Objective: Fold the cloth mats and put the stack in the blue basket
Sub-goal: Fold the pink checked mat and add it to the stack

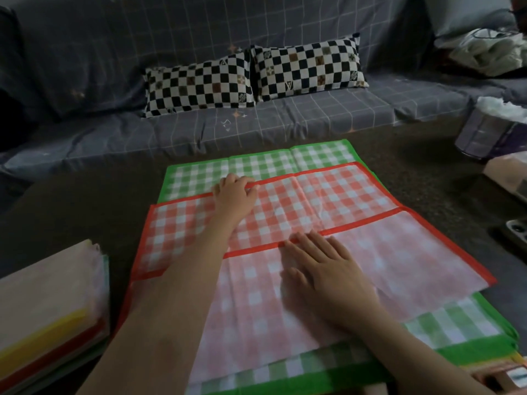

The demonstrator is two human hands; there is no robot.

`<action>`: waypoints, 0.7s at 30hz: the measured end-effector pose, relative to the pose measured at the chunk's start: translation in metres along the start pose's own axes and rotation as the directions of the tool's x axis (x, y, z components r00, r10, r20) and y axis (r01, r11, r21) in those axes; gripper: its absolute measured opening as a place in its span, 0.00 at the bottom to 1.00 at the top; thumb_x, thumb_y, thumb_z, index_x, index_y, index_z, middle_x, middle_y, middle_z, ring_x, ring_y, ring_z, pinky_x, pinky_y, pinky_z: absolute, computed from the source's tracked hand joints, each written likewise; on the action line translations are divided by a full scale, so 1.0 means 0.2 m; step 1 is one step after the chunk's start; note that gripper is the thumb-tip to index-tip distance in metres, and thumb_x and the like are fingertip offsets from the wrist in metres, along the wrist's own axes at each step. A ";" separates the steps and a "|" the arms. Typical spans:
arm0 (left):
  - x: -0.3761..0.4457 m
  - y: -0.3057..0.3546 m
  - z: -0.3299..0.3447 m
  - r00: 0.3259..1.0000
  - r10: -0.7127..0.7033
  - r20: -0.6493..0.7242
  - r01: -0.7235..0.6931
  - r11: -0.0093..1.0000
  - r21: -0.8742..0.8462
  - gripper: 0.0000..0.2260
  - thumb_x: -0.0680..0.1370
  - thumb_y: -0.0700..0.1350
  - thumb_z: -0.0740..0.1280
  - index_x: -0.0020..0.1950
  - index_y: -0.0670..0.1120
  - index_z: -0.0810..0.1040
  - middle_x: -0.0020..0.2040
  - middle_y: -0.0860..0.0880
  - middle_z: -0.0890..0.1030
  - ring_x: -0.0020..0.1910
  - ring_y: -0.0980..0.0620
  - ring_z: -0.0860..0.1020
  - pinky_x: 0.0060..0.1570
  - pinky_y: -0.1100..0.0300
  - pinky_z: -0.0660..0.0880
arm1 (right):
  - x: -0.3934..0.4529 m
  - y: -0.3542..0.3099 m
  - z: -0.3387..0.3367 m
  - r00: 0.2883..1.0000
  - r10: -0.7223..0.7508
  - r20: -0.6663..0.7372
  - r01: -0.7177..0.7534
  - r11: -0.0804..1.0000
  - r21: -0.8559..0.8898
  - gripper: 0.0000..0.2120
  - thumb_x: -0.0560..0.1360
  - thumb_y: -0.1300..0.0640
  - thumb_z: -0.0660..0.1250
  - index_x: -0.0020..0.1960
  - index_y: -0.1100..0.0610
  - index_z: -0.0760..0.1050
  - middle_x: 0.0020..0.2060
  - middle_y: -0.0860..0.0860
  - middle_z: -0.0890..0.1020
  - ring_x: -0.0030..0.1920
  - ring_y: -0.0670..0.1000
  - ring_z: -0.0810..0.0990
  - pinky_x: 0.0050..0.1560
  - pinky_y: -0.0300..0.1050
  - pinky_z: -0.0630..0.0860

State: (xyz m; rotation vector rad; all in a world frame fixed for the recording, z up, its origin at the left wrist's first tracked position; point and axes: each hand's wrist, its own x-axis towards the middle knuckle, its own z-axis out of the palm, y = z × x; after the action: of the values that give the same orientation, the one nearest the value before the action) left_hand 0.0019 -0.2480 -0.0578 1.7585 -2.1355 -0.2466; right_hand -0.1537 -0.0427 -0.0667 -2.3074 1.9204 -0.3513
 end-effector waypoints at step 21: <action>-0.44 0.25 -0.68 0.982 0.173 -0.076 -0.180 0.978 -0.109 0.10 0.78 0.51 0.65 0.51 0.49 0.84 0.49 0.53 0.83 0.40 0.56 0.79 0.44 0.60 0.75 | -0.07 -0.10 -0.14 0.998 -0.047 -0.030 0.046 0.998 -0.042 0.43 0.68 0.36 0.20 0.76 0.50 0.50 0.76 0.48 0.54 0.76 0.50 0.50 0.74 0.45 0.45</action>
State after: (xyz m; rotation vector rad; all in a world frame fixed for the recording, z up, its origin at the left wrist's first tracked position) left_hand 0.0229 -0.1387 0.0709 1.4825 -2.1679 -0.2548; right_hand -0.1435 -0.0243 -0.0371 -2.3895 1.9086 -0.3578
